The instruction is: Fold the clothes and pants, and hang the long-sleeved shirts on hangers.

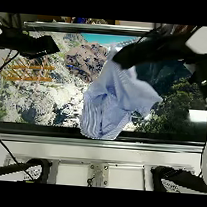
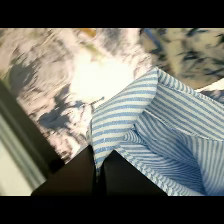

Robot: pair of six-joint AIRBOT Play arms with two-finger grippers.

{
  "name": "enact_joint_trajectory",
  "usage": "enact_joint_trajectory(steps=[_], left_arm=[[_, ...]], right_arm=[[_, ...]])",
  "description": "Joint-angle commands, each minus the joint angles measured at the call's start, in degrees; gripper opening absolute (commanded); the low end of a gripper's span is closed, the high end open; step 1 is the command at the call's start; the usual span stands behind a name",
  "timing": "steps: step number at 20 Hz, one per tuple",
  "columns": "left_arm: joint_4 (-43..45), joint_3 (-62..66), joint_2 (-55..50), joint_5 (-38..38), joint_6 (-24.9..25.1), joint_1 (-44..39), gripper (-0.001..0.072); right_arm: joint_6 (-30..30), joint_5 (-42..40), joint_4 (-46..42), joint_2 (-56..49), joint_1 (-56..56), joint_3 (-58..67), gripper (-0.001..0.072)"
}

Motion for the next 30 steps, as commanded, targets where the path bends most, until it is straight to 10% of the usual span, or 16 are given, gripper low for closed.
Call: enact_joint_trajectory(steps=[1, 3, 5, 16, 20, 30], left_arm=[[0.1, -7.1, 5.6, 1.1, 0.0, 4.0, 0.0614], [0.1, -12.9, 9.6, 1.4, 0.4, 5.9, 0.0614], [0.1, -19.5, 14.3, 1.6, 1.7, 6.8, 0.0614], [0.2, -45.2, 23.5, 9.5, 9.7, -20.1, 0.0614], [13.9, -47.0, 16.5, 12.4, 11.0, -35.1, 0.0614], [9.7, -42.2, 2.3, 10.0, 9.6, -32.2, 0.0562]], right_arm=[[4.9, 0.3, -7.0, 1.4, 16.3, -6.5, 0.0016], [5.8, -1.3, -15.3, 1.4, 24.2, -9.7, 0.0042], [5.9, -1.5, -18.4, 0.7, 30.3, -10.9, 0.0696], [22.6, 8.0, -33.2, 15.8, 13.2, -14.7, 0.0583], [23.5, 8.3, -33.2, 20.4, 7.9, -17.2, 0.0583], [24.0, 13.1, -33.0, 21.9, 8.0, -19.2, 0.0583]])
